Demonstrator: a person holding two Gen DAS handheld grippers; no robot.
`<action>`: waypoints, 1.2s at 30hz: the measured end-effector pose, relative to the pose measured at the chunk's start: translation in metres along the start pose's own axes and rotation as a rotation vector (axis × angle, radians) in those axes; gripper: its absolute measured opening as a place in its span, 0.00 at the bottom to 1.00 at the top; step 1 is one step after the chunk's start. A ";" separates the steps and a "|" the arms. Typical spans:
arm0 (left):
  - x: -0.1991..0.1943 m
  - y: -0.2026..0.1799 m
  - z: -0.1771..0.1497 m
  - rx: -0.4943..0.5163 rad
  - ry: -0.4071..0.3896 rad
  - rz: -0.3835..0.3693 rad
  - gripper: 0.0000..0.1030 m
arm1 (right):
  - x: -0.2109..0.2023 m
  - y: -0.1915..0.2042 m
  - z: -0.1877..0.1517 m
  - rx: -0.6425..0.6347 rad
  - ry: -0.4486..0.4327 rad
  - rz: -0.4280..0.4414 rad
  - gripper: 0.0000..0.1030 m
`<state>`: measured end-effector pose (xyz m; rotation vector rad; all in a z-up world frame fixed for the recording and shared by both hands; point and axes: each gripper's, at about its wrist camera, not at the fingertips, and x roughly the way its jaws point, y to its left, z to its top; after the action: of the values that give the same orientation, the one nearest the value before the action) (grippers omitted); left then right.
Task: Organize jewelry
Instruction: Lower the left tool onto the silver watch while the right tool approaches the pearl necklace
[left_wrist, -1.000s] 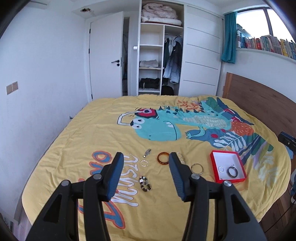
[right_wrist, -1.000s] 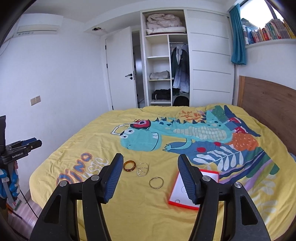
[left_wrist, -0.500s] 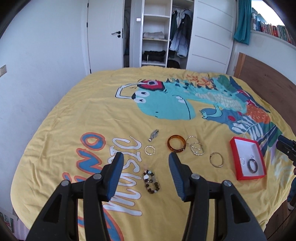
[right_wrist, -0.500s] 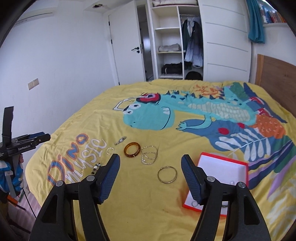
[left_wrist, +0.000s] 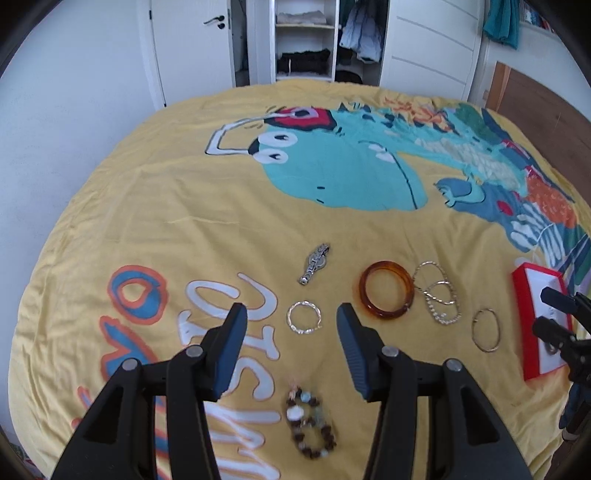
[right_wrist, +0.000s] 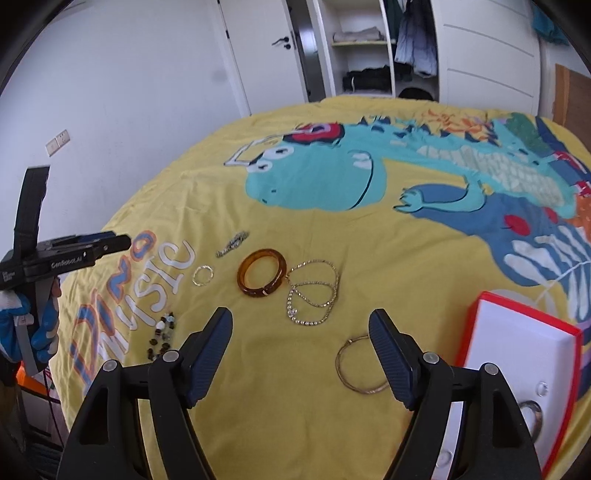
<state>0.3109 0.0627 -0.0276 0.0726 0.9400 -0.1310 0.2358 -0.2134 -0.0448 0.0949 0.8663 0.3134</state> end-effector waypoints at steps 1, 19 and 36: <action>0.014 -0.002 0.003 0.011 0.021 -0.006 0.47 | 0.011 0.000 0.000 -0.004 0.014 0.005 0.74; 0.149 -0.020 0.025 0.122 0.177 -0.010 0.47 | 0.138 -0.003 -0.007 -0.097 0.205 0.002 0.80; 0.185 -0.027 0.039 0.103 0.177 -0.013 0.38 | 0.166 -0.012 0.004 -0.136 0.207 -0.033 0.53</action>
<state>0.4460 0.0162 -0.1542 0.1752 1.1108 -0.1868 0.3416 -0.1734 -0.1663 -0.0796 1.0482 0.3549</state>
